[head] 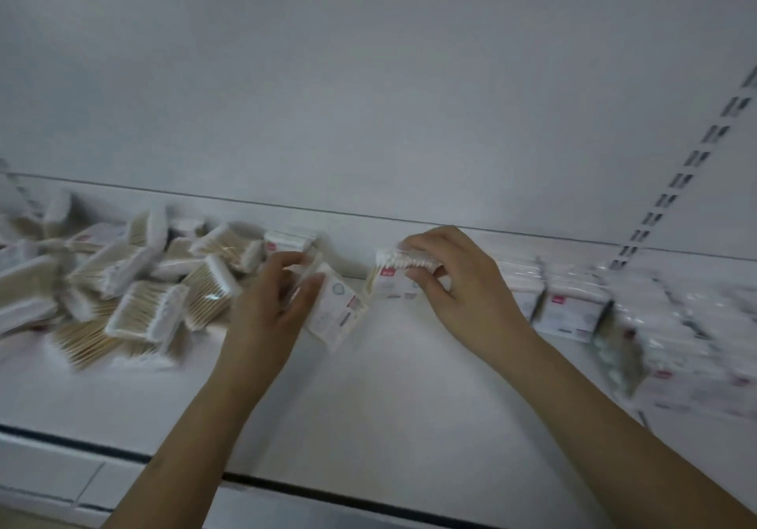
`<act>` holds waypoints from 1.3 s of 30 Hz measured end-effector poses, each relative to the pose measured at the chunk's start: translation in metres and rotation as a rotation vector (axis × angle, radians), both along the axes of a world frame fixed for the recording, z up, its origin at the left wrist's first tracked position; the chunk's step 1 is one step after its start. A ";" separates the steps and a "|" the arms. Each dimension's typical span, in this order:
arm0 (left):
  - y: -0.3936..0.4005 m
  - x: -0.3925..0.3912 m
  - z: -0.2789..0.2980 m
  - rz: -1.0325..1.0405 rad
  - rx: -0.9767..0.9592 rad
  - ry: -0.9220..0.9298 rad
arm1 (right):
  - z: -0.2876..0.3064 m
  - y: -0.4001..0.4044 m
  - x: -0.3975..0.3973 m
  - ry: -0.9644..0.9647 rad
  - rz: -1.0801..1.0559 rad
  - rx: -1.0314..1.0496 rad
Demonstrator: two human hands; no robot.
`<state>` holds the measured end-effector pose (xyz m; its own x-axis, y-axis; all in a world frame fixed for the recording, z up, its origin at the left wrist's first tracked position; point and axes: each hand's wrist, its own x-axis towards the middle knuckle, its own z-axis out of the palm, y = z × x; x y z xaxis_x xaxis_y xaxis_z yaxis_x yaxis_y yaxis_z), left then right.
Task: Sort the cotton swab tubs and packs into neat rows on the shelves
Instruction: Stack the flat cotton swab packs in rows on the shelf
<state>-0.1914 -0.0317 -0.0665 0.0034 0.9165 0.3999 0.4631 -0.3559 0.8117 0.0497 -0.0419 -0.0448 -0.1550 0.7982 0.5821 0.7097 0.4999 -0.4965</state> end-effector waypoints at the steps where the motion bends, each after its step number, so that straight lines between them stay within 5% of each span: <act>1: 0.001 0.009 0.002 -0.044 -0.037 0.005 | 0.002 -0.009 0.009 0.002 -0.019 -0.018; 4: 0.000 0.039 0.010 -0.193 -0.142 -0.012 | 0.003 -0.036 0.041 -0.047 -0.118 -0.077; 16: 0.005 0.150 0.032 -0.575 0.025 0.209 | 0.025 -0.089 0.134 -0.192 -0.530 -0.063; 23: 0.024 0.183 -0.007 -0.510 0.042 0.301 | 0.005 -0.071 0.150 -0.491 -0.575 -0.289; 27: 0.024 0.186 -0.014 -0.433 0.003 0.171 | -0.001 -0.068 0.155 -0.462 -0.573 -0.262; 39: 0.027 0.182 -0.013 -0.461 -0.011 0.200 | 0.008 -0.056 0.158 -0.418 -0.473 -0.339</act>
<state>-0.0091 -0.0051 -0.0791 0.4846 0.8058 0.3405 0.4065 -0.5521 0.7280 0.2072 -0.0983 -0.0371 0.0963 0.9615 0.2573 0.9770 -0.0418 -0.2091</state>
